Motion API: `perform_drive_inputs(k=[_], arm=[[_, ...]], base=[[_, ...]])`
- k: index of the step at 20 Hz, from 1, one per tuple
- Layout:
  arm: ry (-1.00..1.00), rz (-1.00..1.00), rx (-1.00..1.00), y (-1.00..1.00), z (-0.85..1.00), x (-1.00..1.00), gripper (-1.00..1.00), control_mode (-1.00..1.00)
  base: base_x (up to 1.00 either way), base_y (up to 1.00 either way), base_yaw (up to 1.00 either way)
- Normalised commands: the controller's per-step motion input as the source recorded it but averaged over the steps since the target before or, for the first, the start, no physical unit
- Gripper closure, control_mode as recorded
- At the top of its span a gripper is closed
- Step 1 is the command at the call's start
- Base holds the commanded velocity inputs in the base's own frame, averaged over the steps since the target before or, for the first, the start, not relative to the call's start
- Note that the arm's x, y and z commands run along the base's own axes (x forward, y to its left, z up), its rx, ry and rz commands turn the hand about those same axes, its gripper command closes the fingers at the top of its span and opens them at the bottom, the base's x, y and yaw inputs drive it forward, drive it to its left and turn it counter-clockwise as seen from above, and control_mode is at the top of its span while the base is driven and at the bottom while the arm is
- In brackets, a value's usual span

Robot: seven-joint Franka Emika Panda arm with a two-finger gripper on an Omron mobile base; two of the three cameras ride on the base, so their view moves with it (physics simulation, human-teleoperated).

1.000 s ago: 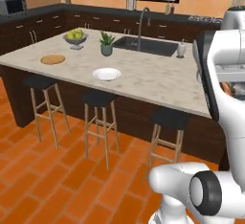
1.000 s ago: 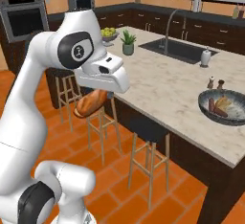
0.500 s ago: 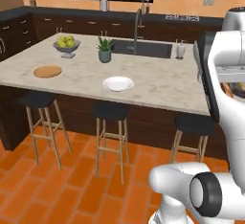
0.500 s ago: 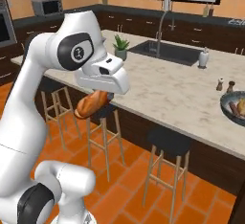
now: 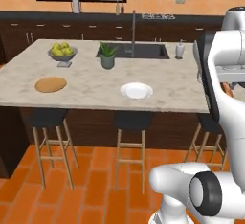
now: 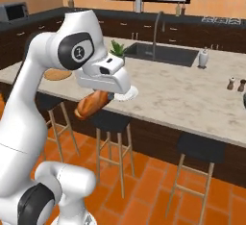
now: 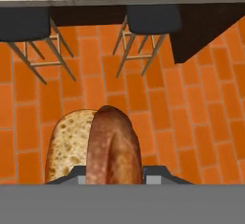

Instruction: Place one bun and one sausage from the bowl on each plate.

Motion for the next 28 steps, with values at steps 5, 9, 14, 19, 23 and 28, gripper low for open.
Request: perform_drive_inputs(k=[5, 9, 14, 19, 23, 28], arm=[[0.00, 0.00, 0.00, 0.00, 0.00, 0.00, 1.00, 1.00], [0.00, 0.00, 0.00, 0.00, 0.00, 0.00, 1.00, 1.00], [0.00, 0.00, 0.00, 0.00, 0.00, 0.00, 1.00, 1.00], [0.02, -0.05, 0.04, -0.05, -0.27, 0.30, 1.00, -1.00], [0.01, -0.05, 0.17, -0.29, -0.98, 0.78, 1.00, -1.00], [0.03, -0.06, 0.05, 0.00, -1.00, 0.93, 1.00, -1.00]], base=[[0.75, 1.00, -0.37], [0.99, 0.79, -0.27], [1.00, 0.50, -0.20], [0.58, 0.02, -0.11], [0.00, 0.00, 0.00], [0.00, 0.00, 0.00]])
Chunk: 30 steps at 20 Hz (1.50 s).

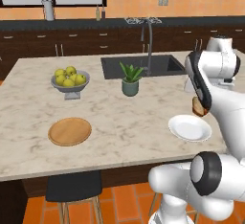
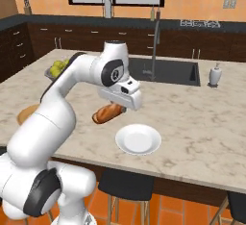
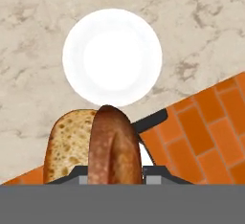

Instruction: Place one bun and one sausage from the bowl on each plate.

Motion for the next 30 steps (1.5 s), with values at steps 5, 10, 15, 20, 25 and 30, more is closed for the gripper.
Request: perform_drive_inputs(k=[5, 10, 15, 20, 25, 30], arm=[[-0.01, -0.16, 0.00, -0.07, -1.00, 0.56, 1.00, -1.00], [0.00, -0.17, 0.00, -0.21, -0.96, 0.46, 1.00, -1.00], [0.00, -0.16, 0.00, -0.45, -0.62, 0.40, 1.00, -1.00], [0.05, -0.11, 0.00, -0.11, -0.39, 0.77, 1.00, -1.00], [0.03, -0.08, 0.00, -0.09, -0.46, 0.65, -1.00, -1.00], [0.01, -0.03, 0.03, -0.33, -0.24, 0.48, -1.00, -1.00]], base=[[0.00, 0.00, 0.00], [0.00, 0.00, 0.00], [0.00, 0.00, 0.00], [0.00, 0.00, 0.00], [0.00, 0.00, 0.00], [0.00, 0.00, 0.00]])
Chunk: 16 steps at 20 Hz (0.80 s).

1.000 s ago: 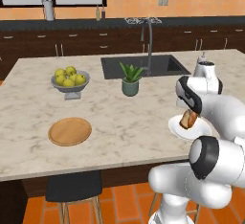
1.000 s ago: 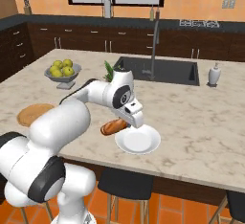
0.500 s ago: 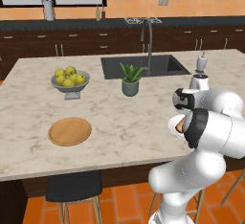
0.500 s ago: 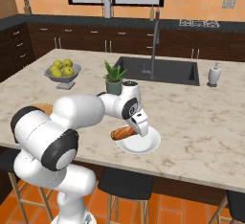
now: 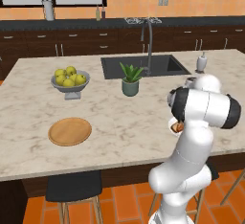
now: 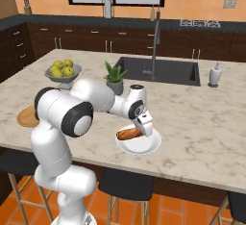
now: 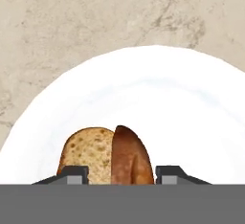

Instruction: Place one bun and one sausage from the bowl on each plate.

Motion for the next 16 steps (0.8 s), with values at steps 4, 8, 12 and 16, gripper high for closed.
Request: perform_drive_inputs(k=[4, 8, 12, 16], arm=[[-0.02, 0.00, 0.16, -0.19, 0.07, 0.23, -1.00, -1.00], [-0.18, 0.00, 0.22, 0.00, 0.96, -0.59, -1.00, -1.00], [-0.11, 0.00, 0.10, 0.00, 1.00, -1.00, -1.00, -1.00], [0.00, 0.00, 0.04, 0.03, 0.97, -1.00, -1.00, -1.00]], base=[[0.00, 0.00, 0.00], [0.00, 0.00, 0.00], [0.00, 0.00, 0.00], [0.00, 0.00, 0.00]])
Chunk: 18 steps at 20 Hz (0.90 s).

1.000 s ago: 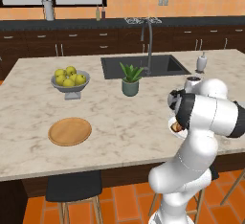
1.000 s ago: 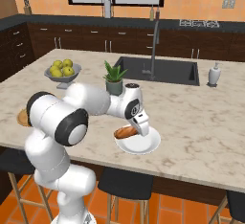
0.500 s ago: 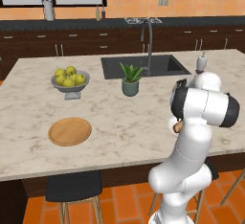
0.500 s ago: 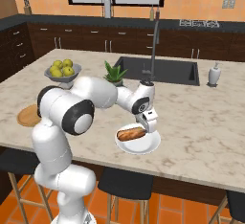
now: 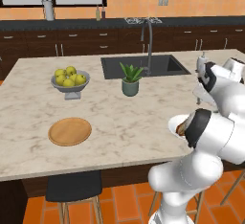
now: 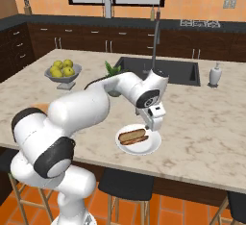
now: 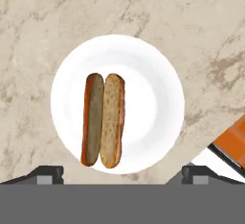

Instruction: Place one bun and one sausage from the bowl on each plate.

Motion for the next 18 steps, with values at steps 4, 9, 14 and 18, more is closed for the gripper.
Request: perform_drive_inputs(k=[4, 9, 14, 18], arm=[[0.00, 0.00, 0.00, 0.31, 0.91, -1.00, -1.00, -1.00], [0.00, 0.00, 0.00, 0.69, 0.99, -0.94, -1.00, -1.00], [0.00, 0.01, -0.05, 0.86, 0.83, -0.73, -1.00, -1.00], [0.00, 0.08, -0.08, 0.86, 0.52, -0.63, -1.00, -1.00]], base=[[0.00, 0.00, 0.00], [0.00, 0.00, 0.00], [0.00, 0.00, 0.00], [0.00, 0.00, 0.00]])
